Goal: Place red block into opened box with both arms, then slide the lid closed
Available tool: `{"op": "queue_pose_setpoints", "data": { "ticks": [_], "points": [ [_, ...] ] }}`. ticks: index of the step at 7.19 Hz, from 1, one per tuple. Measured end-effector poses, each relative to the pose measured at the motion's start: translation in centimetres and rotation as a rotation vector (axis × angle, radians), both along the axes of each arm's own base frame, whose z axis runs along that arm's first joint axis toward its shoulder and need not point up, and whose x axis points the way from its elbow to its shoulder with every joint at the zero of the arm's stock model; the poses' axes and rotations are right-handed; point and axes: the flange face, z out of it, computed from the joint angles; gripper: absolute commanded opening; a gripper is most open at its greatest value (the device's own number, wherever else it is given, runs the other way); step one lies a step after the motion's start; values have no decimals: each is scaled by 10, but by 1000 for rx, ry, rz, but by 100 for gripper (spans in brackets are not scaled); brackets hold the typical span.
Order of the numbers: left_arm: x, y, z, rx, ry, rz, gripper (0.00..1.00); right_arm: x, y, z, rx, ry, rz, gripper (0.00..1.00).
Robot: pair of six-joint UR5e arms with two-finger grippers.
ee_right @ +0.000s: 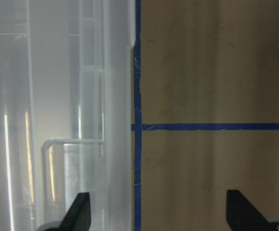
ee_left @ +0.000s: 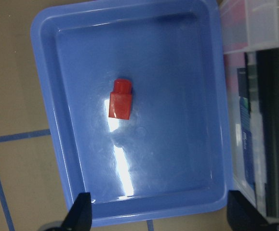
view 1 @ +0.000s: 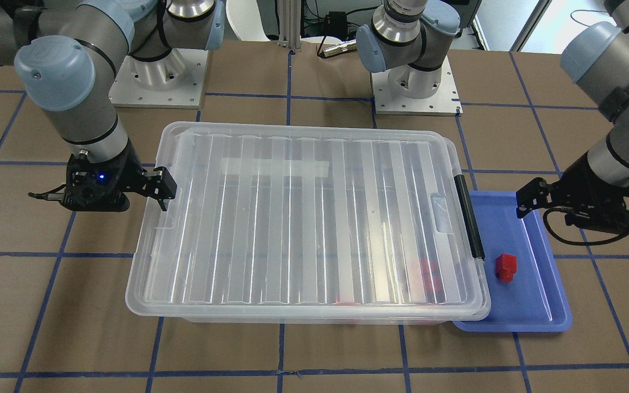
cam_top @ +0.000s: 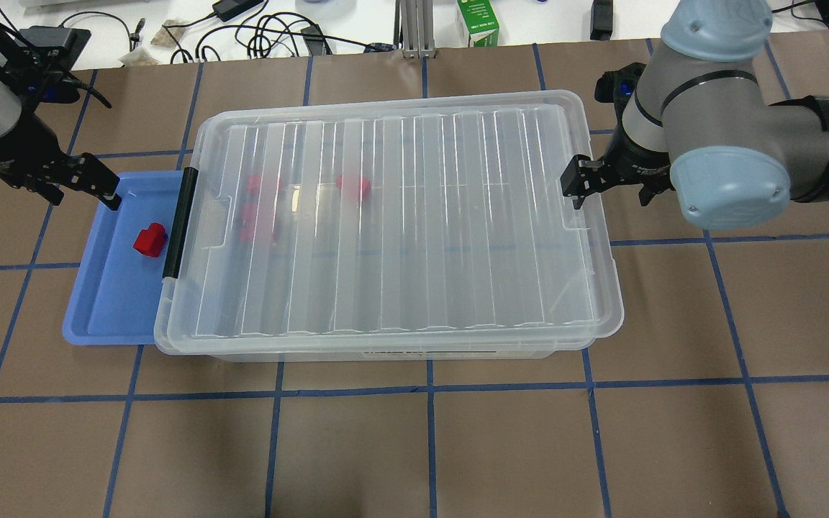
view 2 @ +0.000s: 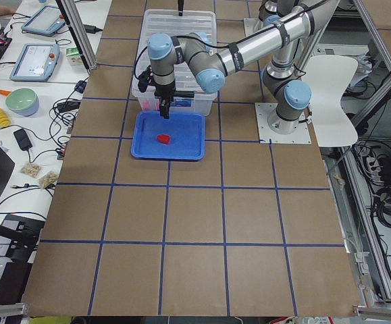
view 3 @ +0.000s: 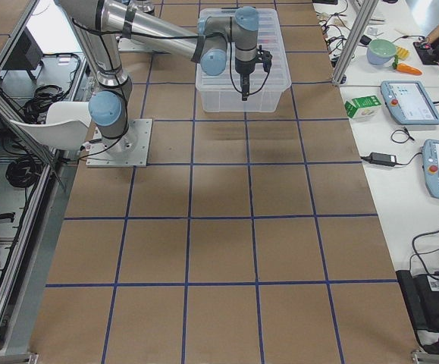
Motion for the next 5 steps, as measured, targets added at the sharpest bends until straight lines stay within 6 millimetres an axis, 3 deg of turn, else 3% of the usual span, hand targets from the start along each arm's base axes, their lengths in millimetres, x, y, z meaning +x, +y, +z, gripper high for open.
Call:
{"op": "queue_pose_setpoints", "data": {
  "ticks": [2, 5],
  "points": [
    [12, -23, -43, -10, -4, -81, 100, -32, -6, 1, -4, 7, 1, 100],
    [21, -41, -106, 38, 25, -131, 100, -83, -9, 4, -5, 23, 31, 100]
  ]
}}
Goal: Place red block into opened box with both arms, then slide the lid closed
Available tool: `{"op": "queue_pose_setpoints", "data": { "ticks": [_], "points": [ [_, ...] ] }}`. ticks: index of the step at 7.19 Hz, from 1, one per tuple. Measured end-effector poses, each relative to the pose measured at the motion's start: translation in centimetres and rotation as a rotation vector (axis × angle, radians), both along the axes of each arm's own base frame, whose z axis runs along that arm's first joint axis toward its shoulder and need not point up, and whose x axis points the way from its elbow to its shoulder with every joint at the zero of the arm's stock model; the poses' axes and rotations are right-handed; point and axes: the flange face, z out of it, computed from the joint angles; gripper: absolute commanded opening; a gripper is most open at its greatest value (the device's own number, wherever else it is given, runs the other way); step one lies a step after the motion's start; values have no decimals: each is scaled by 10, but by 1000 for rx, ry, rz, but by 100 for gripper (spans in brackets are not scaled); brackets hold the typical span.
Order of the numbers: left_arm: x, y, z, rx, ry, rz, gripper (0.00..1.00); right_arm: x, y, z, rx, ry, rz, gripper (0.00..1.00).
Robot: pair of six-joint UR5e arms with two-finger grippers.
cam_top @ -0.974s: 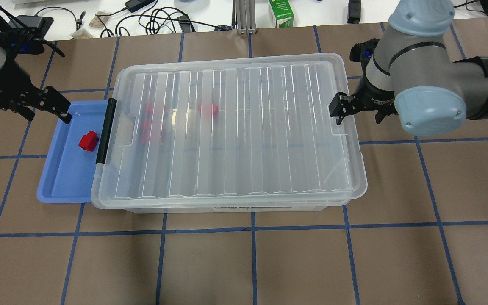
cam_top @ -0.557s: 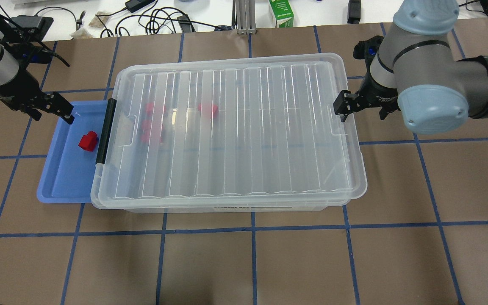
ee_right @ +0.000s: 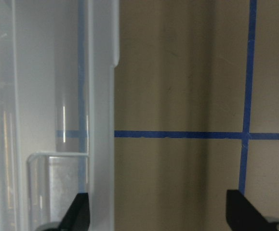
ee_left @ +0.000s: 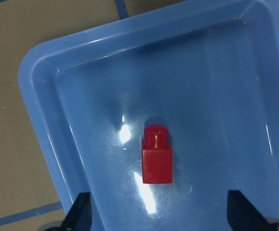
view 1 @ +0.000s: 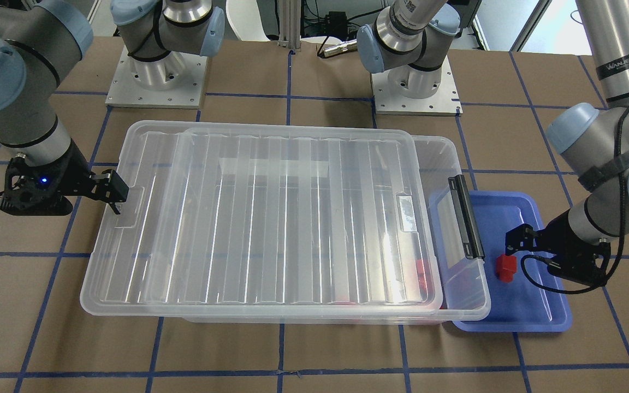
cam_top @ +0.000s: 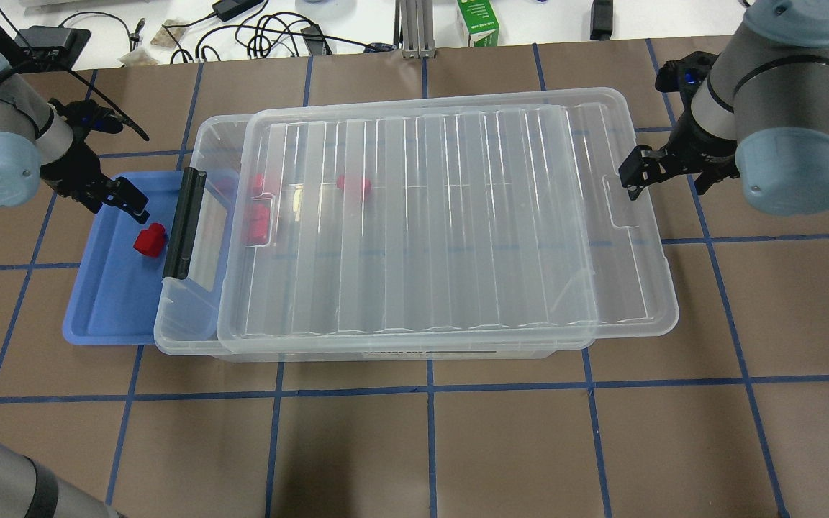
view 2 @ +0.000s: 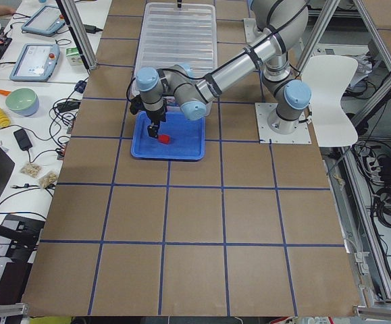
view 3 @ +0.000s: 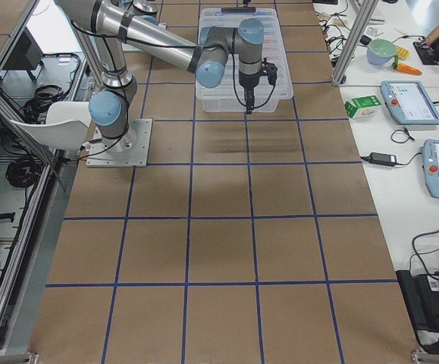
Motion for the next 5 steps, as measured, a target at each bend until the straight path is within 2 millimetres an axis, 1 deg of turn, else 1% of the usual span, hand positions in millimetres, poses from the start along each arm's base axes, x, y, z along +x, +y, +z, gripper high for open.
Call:
{"op": "queue_pose_setpoints", "data": {
  "ticks": [1, 2, 3, 4, 5],
  "points": [
    [1, -3, -20, 22, 13, -4, 100, -18, 0, 1, 2, 10, 18, 100],
    [2, -5, -37, 43, 23, -11, 100, -33, 0, 1, 6, 22, 39, 100],
    [3, -5, -49, 61, 31, -23, 96, -45, 1, 2, 9, 36, 62, 100],
    [4, -5, -58, 76, 36, -30, 50, -59, 1, 3, 10, 42, 71, 100],
    [5, -5, -66, 91, 39, -32, 6, -76, 2, 5, 8, 44, 65, 100]
  ]
}}
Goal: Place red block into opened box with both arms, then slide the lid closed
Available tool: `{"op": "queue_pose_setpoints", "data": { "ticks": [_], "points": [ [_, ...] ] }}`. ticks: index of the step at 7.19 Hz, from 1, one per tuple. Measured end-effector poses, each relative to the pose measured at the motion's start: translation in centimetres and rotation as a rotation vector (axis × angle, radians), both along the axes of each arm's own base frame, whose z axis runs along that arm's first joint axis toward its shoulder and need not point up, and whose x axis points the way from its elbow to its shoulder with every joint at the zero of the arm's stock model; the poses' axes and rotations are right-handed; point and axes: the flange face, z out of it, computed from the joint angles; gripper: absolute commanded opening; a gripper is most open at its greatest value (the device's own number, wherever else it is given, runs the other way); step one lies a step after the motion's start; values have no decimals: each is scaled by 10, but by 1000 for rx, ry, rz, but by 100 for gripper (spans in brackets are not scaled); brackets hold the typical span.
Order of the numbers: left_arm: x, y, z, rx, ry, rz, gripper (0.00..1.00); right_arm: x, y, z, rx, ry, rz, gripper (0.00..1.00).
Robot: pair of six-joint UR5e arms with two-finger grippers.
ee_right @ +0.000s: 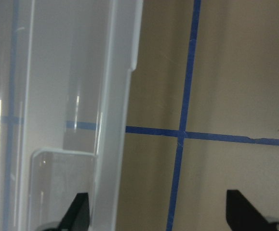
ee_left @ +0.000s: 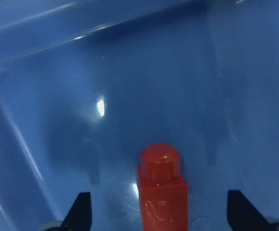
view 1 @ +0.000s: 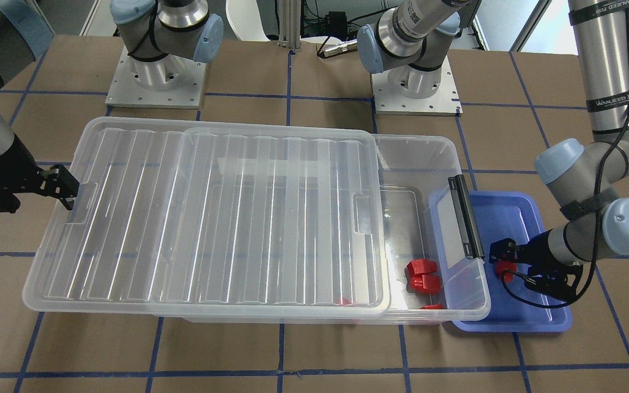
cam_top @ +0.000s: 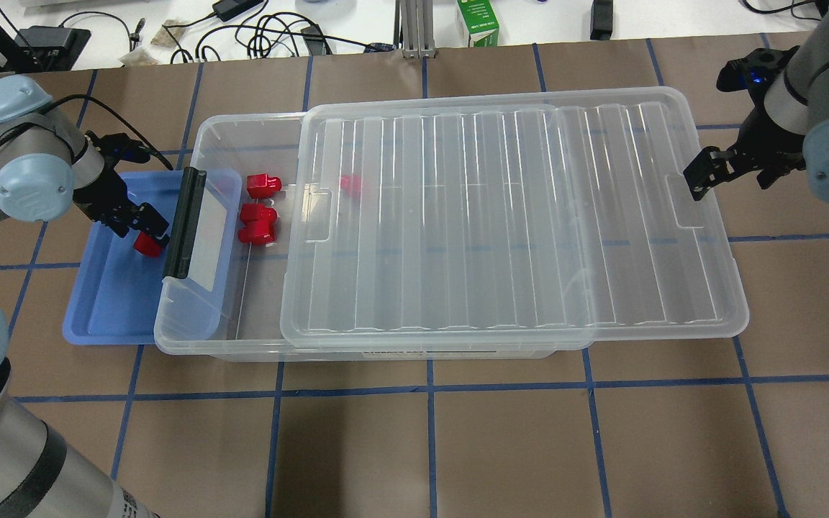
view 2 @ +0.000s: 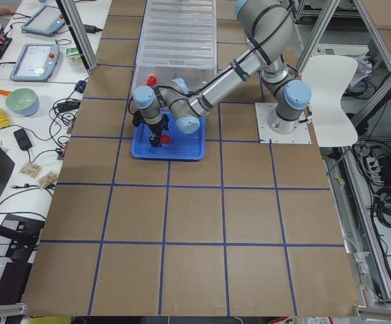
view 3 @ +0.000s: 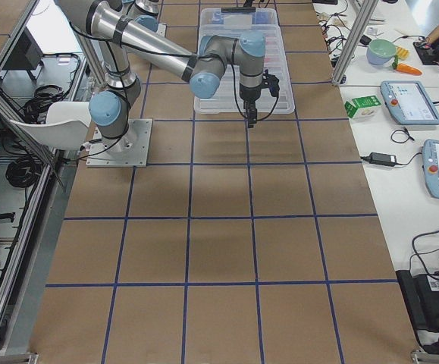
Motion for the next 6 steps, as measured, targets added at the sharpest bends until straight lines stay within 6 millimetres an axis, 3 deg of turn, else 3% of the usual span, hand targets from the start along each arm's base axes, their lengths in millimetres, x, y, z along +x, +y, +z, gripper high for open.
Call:
{"op": "queue_pose_setpoints", "data": {
  "ticks": [1, 3, 5, 6],
  "points": [
    [1, 0, -5, 10, 1, 0, 0, -18, 1, 3, -3, 4, 1, 100],
    [2, -2, 0, 4, -5, 1, 0, -51, 5, 5, 1, 12, 13, 100],
    [3, -9, 27, -40, -25, 0, 0, -70, 9, 6, 2, 15, 13, 100],
    [3, -16, 51, -66, -37, -1, 0, -74, 11, 6, 1, 15, 22, 100]
  ]
}}
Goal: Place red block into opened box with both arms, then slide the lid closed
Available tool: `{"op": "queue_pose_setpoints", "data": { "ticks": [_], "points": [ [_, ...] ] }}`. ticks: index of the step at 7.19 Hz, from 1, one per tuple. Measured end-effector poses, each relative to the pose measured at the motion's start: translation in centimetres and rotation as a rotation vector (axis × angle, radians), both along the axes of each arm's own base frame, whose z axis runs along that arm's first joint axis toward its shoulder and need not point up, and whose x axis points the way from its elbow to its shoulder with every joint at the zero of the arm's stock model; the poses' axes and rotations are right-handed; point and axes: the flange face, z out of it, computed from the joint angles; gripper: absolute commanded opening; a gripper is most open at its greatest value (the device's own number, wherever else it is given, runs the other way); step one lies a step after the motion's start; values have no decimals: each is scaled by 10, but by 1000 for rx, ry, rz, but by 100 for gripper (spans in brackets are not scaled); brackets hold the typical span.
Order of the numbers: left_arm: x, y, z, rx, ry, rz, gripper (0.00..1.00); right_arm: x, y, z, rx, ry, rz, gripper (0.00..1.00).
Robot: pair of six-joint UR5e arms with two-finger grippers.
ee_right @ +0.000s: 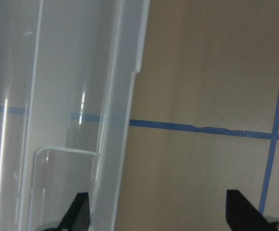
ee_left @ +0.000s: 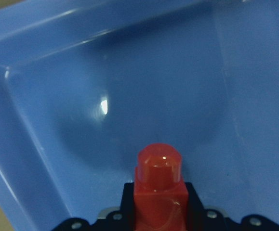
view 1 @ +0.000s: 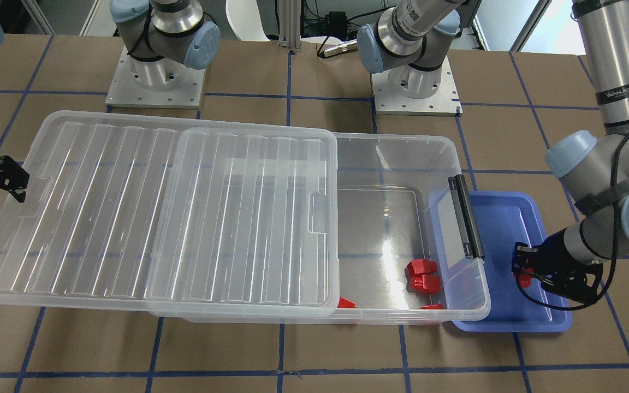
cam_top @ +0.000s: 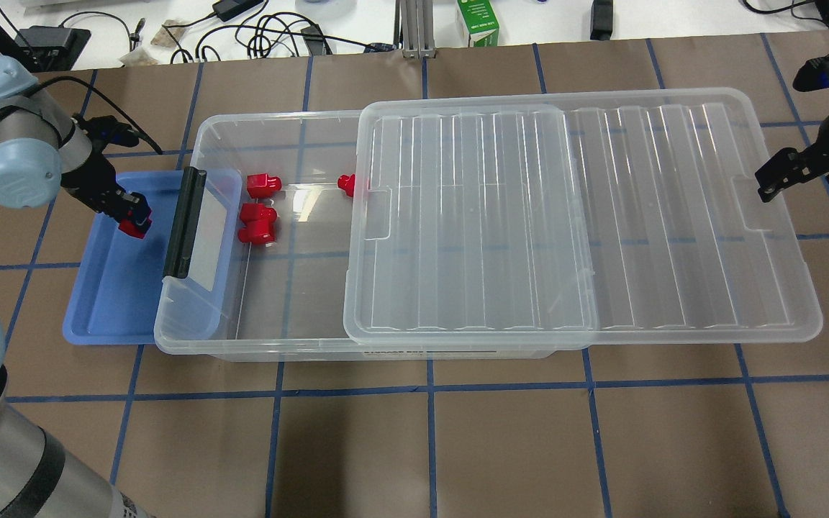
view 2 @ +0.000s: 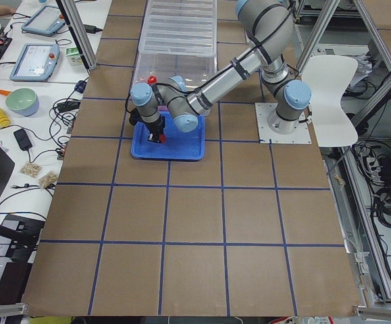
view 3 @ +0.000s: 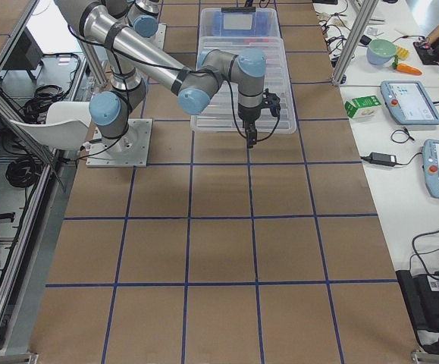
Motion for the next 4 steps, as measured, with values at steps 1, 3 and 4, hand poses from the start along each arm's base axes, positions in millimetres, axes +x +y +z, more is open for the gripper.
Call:
{"op": "queue_pose_setpoints", "data": {
  "ticks": [1, 3, 4],
  "points": [
    [-2, -5, 29, -14, -5, -1, 0, -2, 1, 1, -1, 2, 6, 100],
    [-10, -1, 98, -34, -5, 36, 0, -4, 2, 1, 0, 4, 8, 100],
    [-19, 8, 131, -39, -7, 72, 0, -4, 2, 2, 0, 6, 8, 100]
  ]
}}
